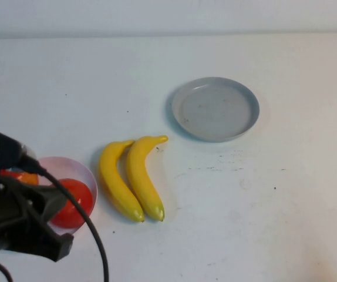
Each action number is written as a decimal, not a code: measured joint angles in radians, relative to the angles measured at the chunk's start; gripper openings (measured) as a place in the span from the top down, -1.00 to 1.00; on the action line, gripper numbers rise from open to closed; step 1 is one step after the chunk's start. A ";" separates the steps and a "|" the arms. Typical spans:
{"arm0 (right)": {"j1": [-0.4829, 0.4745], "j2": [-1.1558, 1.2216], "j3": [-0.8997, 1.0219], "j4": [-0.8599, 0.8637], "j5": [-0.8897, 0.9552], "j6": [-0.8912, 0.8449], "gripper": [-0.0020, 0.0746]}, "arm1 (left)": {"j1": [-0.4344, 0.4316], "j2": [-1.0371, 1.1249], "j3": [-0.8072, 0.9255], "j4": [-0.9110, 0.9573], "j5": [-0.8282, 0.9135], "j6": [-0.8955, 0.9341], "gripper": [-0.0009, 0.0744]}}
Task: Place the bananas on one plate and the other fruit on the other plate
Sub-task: Put another type of fruit in the right plate
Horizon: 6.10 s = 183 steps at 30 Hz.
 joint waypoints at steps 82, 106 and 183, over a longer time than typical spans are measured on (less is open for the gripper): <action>0.000 0.000 0.000 0.033 -0.051 0.000 0.99 | 0.553 -0.846 0.723 -0.058 -0.255 0.086 0.97; 0.000 0.387 -0.367 0.476 0.191 0.016 0.99 | 0.553 -0.846 0.723 -0.058 -0.255 0.086 0.97; 0.409 2.289 -2.335 -0.177 0.888 0.386 0.16 | 0.553 -0.846 0.723 -0.058 -0.255 0.082 0.97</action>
